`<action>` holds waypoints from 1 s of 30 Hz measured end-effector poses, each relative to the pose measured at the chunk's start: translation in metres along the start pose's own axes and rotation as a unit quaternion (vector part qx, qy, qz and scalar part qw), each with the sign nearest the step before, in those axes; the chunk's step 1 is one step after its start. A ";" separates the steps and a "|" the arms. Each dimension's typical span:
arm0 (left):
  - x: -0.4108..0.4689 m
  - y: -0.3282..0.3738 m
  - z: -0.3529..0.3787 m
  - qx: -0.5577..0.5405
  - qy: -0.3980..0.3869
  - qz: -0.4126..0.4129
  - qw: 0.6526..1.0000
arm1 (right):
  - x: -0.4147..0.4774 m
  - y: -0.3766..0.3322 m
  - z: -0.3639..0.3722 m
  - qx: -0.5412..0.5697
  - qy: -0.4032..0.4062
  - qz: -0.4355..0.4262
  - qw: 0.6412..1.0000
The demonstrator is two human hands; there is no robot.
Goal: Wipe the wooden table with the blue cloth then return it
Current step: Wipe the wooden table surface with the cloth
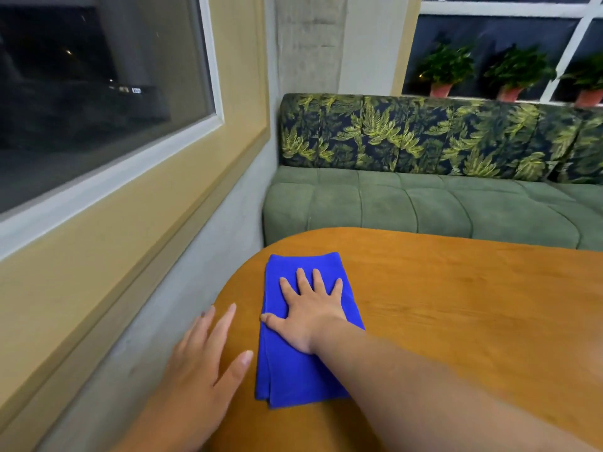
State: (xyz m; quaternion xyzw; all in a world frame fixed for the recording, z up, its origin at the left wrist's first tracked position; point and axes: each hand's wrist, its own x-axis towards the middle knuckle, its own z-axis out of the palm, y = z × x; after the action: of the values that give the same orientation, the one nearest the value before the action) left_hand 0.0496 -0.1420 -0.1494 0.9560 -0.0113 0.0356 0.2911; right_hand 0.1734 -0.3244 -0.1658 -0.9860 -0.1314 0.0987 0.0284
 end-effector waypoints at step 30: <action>-0.148 0.090 0.026 0.041 -0.068 0.062 0.995 | -0.243 0.007 0.045 0.025 -0.003 -0.043 0.999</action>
State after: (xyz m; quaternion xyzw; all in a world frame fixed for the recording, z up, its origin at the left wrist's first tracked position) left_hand -0.0999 -0.2306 -0.1319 0.9647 -0.0890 -0.0111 0.2475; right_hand -0.0643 -0.3945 -0.1651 -0.9781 -0.1712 0.1038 0.0564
